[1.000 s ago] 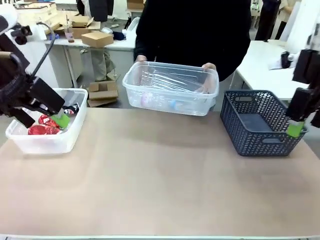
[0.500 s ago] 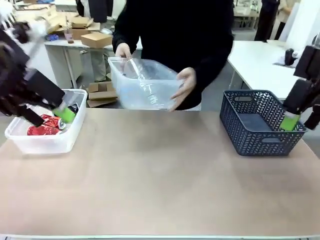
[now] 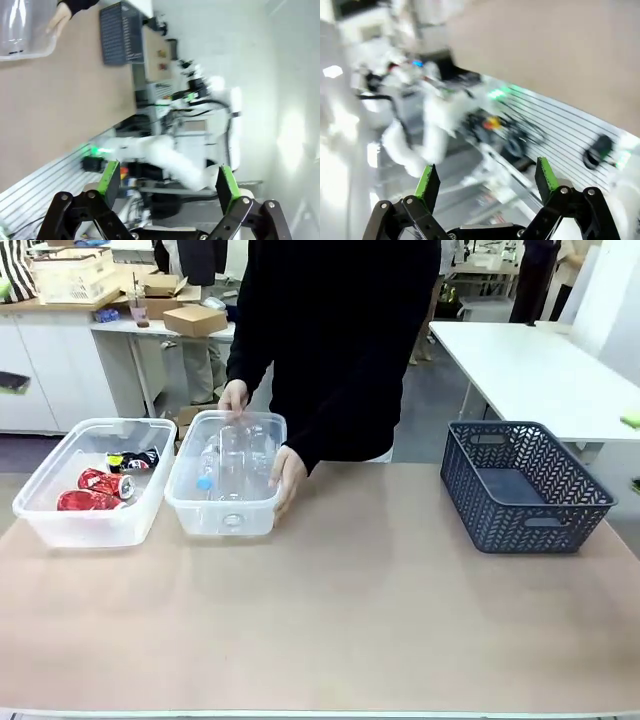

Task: Sort the waste into each basket.
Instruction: Release the Organizing box you were holding.

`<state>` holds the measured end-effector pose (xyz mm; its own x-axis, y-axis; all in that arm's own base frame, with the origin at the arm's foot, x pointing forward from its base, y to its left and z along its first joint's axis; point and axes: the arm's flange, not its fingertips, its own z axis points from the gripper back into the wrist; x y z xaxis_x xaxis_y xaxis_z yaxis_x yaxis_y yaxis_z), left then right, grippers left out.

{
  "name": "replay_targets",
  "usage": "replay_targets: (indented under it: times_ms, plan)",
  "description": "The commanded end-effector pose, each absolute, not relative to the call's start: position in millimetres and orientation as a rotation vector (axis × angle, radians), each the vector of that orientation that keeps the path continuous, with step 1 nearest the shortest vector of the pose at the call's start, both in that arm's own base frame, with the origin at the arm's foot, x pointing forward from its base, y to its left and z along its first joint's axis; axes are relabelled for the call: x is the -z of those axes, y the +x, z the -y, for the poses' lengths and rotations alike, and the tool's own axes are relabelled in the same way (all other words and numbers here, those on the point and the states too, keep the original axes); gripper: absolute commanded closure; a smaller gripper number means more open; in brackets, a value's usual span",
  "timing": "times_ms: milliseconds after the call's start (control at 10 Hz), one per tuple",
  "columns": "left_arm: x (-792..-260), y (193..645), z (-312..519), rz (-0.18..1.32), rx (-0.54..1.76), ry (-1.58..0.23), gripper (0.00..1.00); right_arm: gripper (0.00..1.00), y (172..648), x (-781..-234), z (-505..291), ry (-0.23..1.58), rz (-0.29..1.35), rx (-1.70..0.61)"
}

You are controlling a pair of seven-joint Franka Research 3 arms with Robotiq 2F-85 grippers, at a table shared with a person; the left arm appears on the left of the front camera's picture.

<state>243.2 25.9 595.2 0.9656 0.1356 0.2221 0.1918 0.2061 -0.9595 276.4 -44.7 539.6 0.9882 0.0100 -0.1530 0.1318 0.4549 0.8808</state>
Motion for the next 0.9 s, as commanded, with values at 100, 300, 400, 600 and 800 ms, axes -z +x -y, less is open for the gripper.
replay_targets:
  times_ms: [100, 300, 400, 600, 800]
  plan:
    - [-506.6, 225.7, 19.6, 0.18, -0.096, -1.362, 0.0, 0.0, 290.6, -516.8, 15.5, 1.219, 0.022, 0.182]
    - [-583.9, 256.7, -33.2, 0.248, -0.029, -1.422, 0.0, 0.0, 287.6, -522.8, 40.6, 1.252, -0.043, 0.194]
    - [-583.9, 256.7, -33.2, 0.248, -0.029, -1.422, 0.0, 0.0, 287.6, -522.8, 40.6, 1.252, -0.043, 0.194]
    - [-583.9, 256.7, -33.2, 0.248, -0.029, -1.422, 0.0, 0.0, 287.6, -522.8, 40.6, 1.252, -0.043, 0.194]
    - [-583.9, 256.7, -33.2, 0.248, -0.029, -1.422, 0.0, 0.0, 287.6, -522.8, 40.6, 1.252, -0.043, 0.194]
